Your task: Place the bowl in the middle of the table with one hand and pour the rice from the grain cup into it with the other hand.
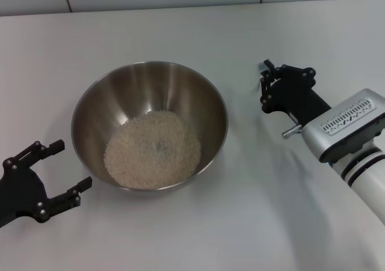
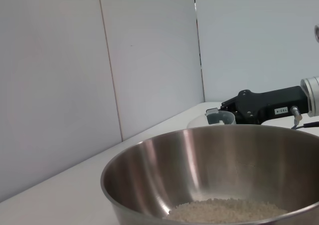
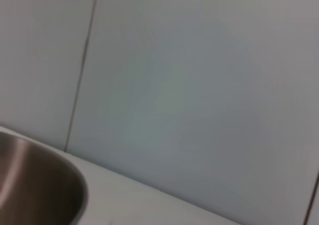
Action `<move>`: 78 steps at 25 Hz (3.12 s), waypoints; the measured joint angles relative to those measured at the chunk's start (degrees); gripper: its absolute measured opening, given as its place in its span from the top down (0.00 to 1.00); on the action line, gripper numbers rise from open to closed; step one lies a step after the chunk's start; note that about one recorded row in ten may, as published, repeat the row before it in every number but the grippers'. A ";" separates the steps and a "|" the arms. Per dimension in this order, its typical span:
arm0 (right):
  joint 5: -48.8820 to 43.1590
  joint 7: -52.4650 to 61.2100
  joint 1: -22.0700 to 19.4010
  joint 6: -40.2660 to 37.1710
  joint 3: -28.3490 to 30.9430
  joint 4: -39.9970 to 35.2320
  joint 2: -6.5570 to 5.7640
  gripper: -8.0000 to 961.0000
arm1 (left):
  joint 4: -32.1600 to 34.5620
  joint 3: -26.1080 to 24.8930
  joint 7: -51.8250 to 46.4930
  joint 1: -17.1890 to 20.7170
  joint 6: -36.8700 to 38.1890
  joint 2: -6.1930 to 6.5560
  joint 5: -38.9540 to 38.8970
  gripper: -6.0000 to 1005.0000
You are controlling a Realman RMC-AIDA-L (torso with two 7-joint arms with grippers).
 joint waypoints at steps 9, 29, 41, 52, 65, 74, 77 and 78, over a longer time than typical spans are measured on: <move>-0.50 0.04 0.31 0.77 -0.53 -0.01 -0.07 0.92 | 0.00 0.00 0.11 -0.11 -0.07 0.00 0.00 0.16; -1.52 1.67 -7.71 -6.17 -3.38 2.17 -0.68 0.37 | 0.00 -0.14 0.08 -0.14 -0.16 0.01 0.00 0.16; -19.62 13.17 -16.35 -23.05 -3.41 -3.67 -3.58 0.14 | 0.00 -0.51 0.01 0.78 0.06 0.08 -0.12 0.16; -36.98 33.57 -11.67 -40.66 -3.82 -27.59 -0.53 0.14 | 0.00 -0.01 0.00 1.37 0.22 0.14 0.06 0.16; -37.59 35.54 -8.84 -36.55 -4.40 -27.43 -0.42 0.14 | 0.00 0.00 0.00 1.78 0.37 0.00 0.17 0.16; -37.64 35.59 -8.54 -35.38 -4.37 -27.02 -0.34 0.14 | -0.01 0.00 0.00 1.75 0.37 0.00 0.43 0.16; -37.65 35.61 -8.36 -35.34 -4.37 -27.03 -0.33 0.14 | 0.00 0.00 0.00 1.69 0.39 0.00 0.53 0.16; -37.65 35.61 -8.36 -35.34 -4.37 -27.03 -0.33 0.14 | 0.00 0.00 0.00 1.69 0.39 0.00 0.53 0.16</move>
